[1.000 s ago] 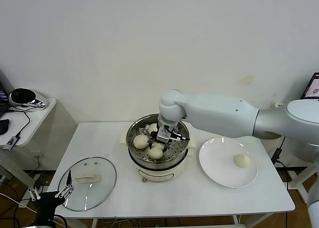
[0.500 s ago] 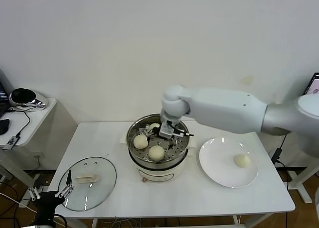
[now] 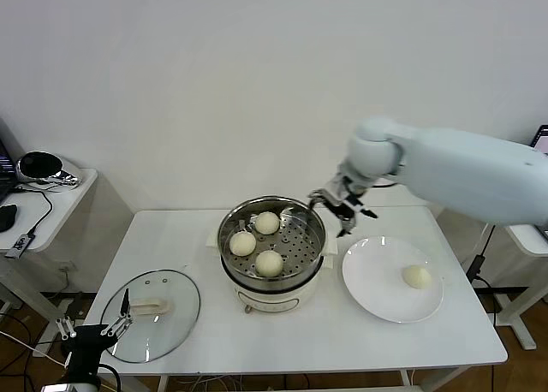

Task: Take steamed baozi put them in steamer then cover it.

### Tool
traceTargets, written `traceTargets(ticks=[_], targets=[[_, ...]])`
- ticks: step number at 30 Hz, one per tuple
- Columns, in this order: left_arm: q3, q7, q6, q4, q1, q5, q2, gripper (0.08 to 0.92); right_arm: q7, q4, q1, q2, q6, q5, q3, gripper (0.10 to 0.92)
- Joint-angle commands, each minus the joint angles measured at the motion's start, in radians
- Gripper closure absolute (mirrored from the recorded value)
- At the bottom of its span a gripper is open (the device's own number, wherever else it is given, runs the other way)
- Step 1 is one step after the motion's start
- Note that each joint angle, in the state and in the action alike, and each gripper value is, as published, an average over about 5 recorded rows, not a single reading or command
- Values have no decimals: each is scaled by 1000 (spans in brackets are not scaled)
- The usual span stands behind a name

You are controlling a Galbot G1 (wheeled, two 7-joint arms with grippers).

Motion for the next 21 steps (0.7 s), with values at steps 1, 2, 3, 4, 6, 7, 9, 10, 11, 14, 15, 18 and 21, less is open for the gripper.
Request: traceTargets(ticks=[1,2,3,4,6,7,9,10,11,14,15,18,21], targets=[[5,1,3,-1,-1,1,5,177,-12,30,-135,-293,-167,-27,86,203],[5,2,3,-1,0,1,6,177,-13,11,-170,-303,-161,-49,110,203],[6,2,3,-1,0,1,6,177,-14,-9,-213,-312,-154,-72,141,203],[6,2,4,0,0,2,6,177,-14,-31,-254,-318,-148,-94,176,203],[6,2,5,1,0,3,6,177,-15,-78,-336,-326,-133,-134,257,203],[6,2,5,1,1,4,5,177,-16,-98,-376,-327,-125,-152,298,203],[5,3,6,2,2,6,5,177,-17,-139,-453,-325,-105,-190,370,203],[4,3,6,2,3,7,4,177,-18,-157,-489,-322,-95,-209,399,203],[3,3,6,2,4,7,4,177,-18,-173,-517,-317,-87,-224,422,203],[-1,4,8,2,7,9,2,177,-17,-228,-603,-291,-66,-268,492,203],[-2,4,8,1,9,9,2,177,-16,-246,-632,-278,-60,-281,516,203],[-5,4,8,0,12,10,-1,177,-11,-295,-697,-235,-49,-314,575,203],[-9,4,8,1,16,10,-3,177,-2,-335,-736,-189,-40,-349,615,203]])
